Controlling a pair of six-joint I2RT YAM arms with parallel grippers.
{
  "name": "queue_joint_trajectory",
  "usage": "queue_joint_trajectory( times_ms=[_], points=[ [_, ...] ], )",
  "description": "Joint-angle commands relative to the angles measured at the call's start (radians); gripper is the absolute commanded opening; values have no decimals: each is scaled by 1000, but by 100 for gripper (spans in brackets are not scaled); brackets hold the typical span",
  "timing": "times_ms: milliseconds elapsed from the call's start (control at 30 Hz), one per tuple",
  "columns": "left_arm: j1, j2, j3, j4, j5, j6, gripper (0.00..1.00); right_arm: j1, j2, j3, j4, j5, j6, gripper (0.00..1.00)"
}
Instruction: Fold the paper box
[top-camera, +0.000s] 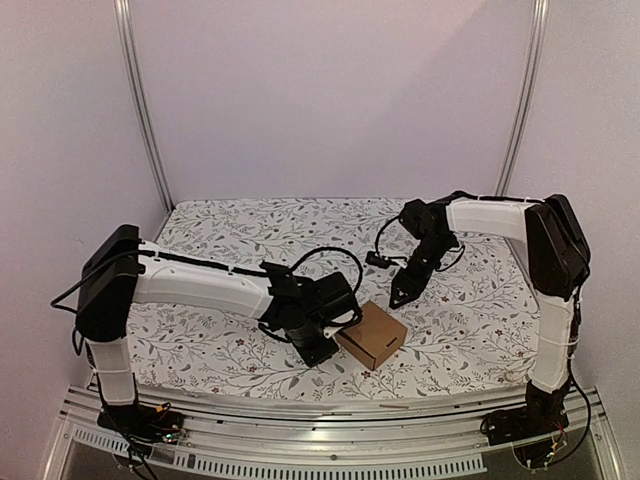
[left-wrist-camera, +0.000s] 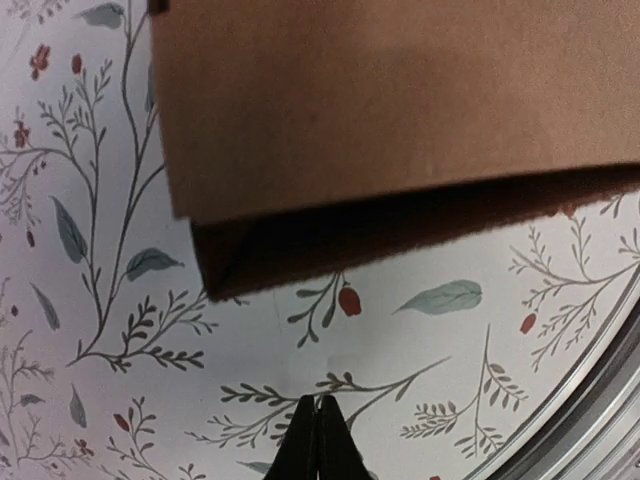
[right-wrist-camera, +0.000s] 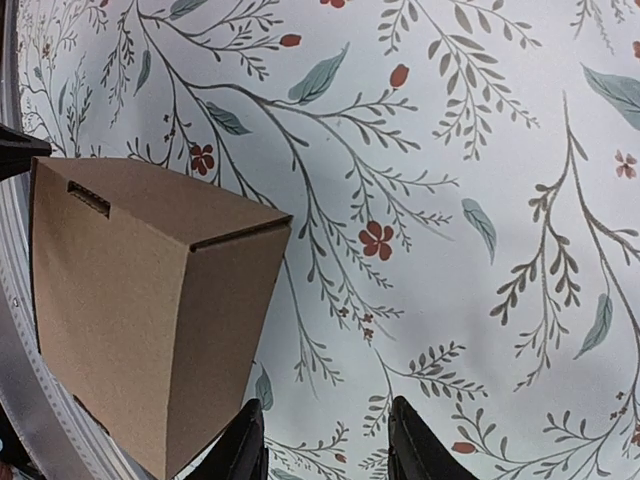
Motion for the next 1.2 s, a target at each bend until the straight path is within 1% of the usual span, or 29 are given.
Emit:
queue_joint_trajectory(
  times_ms=[0, 33, 100, 167, 233, 267, 367, 533, 633, 733, 833, 900, 933, 967, 1000, 1067, 1100, 1133, 1167],
  points=[
    [18, 170, 191, 71, 25, 110, 0, 77, 60, 12, 3, 3, 3, 41],
    [18, 213, 271, 65, 38, 123, 0, 92, 64, 8, 2, -11, 2, 41],
    [18, 285, 381, 52, 45, 143, 0, 122, 64, 1, -9, -38, -9, 41],
    [18, 332, 462, 32, 26, 159, 0, 143, 58, -7, -14, -55, -31, 41],
    [19, 347, 492, 20, 7, 167, 0, 142, 50, -10, -16, -77, -34, 41],
    [18, 333, 482, 14, -1, 167, 0, 141, 47, -11, -15, -71, -32, 41],
    [16, 244, 380, 4, -19, 159, 0, 114, 36, -12, -16, -75, -29, 41],
    [3, -10, 101, 11, -67, 111, 2, 39, 0, -14, -15, -64, -25, 41],
    [4, -150, -15, 31, -120, 74, 6, 11, -37, -26, -13, -57, -30, 42],
    [23, -250, -97, 43, -205, 26, 16, -28, -72, -30, -16, -63, -21, 45],
    [87, -333, -145, 41, -282, -22, 28, -90, -127, -12, -19, -58, -10, 52],
    [149, -399, -156, 53, -307, -31, 40, -146, -192, 17, -16, -50, 4, 60],
    [197, -443, -154, 64, -320, -31, 46, -178, -216, 33, -9, -53, 12, 65],
    [220, -467, -147, 76, -324, -29, 54, -211, -248, 45, 9, -55, 32, 89],
    [261, -498, -137, 92, -325, -24, 61, -242, -275, 48, 40, -53, 47, 98],
    [348, -569, -125, 149, -328, -14, 78, -309, -377, 18, 152, -25, 120, 99],
    [388, -591, -129, 172, -337, -17, 95, -326, -417, -16, 236, -5, 161, 99],
    [427, -609, -138, 213, -342, -25, 99, -349, -483, -56, 323, 12, 223, 99],
    [467, -621, -148, 235, -341, -35, 99, -354, -521, -94, 400, 46, 273, 99]
  ],
)
